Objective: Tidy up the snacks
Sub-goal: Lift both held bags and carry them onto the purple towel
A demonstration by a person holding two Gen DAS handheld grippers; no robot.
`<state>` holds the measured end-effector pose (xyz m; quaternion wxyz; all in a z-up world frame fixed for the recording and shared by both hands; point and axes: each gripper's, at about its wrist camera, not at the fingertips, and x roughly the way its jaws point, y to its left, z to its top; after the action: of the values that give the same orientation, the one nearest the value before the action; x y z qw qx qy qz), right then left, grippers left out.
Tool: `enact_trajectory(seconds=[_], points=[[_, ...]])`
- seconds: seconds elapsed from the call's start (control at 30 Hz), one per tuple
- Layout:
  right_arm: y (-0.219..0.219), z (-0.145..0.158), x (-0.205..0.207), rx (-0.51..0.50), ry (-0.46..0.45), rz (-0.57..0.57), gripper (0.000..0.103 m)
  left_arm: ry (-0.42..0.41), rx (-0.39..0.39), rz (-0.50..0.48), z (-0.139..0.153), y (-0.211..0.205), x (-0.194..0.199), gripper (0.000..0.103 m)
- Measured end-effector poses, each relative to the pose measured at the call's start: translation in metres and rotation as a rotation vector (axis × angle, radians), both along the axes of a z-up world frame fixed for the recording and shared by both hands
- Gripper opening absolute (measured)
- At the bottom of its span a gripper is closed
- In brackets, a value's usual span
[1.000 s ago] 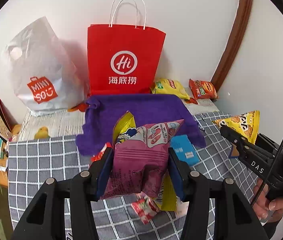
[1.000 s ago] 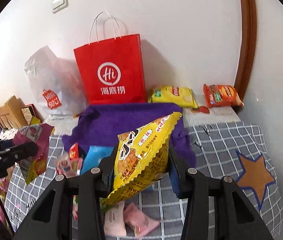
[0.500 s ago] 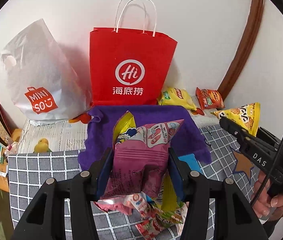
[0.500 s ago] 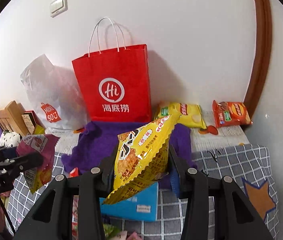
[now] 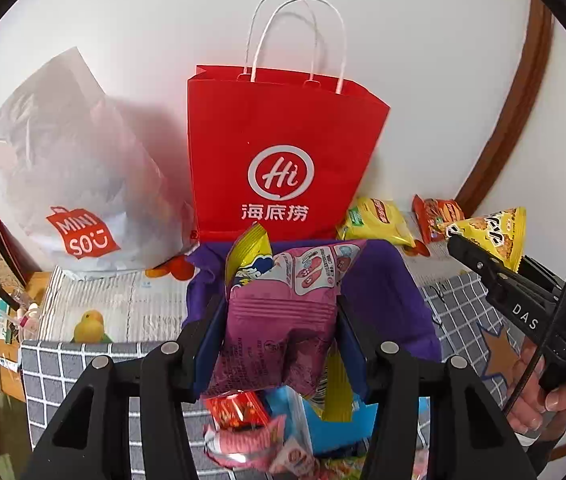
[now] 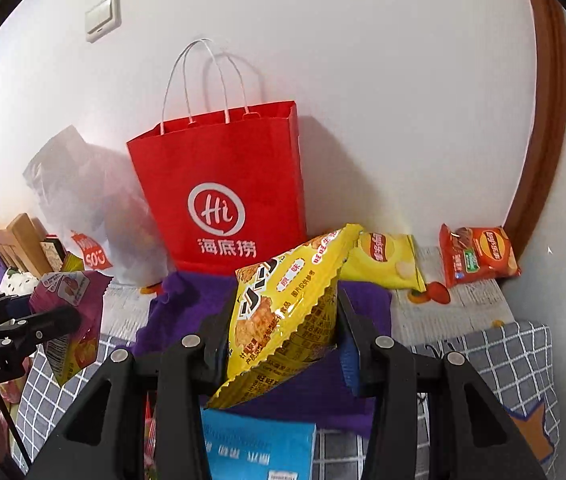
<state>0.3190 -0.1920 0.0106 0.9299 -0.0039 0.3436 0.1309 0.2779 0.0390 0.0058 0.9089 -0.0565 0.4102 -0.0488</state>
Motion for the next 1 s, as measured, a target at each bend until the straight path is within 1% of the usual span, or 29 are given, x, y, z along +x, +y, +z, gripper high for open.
enact_trajectory(seconds=[0.1, 0.23, 0.43, 0.57, 0.67, 0.73, 0.83, 1.0], points=[[-0.002, 0.000, 0.015, 0.005, 0.004, -0.005, 0.043, 0.004, 0.003, -0.001, -0.004, 0.001, 0.015, 0.051], [-0.003, -0.005, 0.033, -0.001, 0.007, -0.012, 0.043, 0.015, -0.014, -0.002, -0.010, 0.003, 0.035, 0.051], [-0.009, -0.022, 0.062, 0.008, 0.038, -0.014, 0.043, 0.036, -0.035, -0.012, -0.025, 0.003, 0.068, 0.051], [-0.014, -0.041, 0.079, 0.005, 0.083, -0.015, 0.043, 0.059, -0.023, -0.018, -0.045, 0.003, 0.085, 0.051], [-0.017, -0.059, 0.089, 0.006, 0.123, 0.002, 0.043, 0.105, -0.038, -0.027, -0.067, 0.006, 0.095, 0.051], [-0.020, -0.072, 0.096, 0.002, 0.149, -0.007, 0.043, 0.150, -0.033, -0.032, -0.081, 0.006, 0.104, 0.051], [-0.019, -0.094, 0.109, -0.016, 0.204, -0.025, 0.043, 0.162, -0.039, -0.026, -0.090, 0.008, 0.108, 0.051], [-0.014, -0.120, 0.117, -0.058, 0.245, -0.025, 0.043, 0.204, -0.033, -0.020, -0.107, 0.010, 0.114, 0.051]])
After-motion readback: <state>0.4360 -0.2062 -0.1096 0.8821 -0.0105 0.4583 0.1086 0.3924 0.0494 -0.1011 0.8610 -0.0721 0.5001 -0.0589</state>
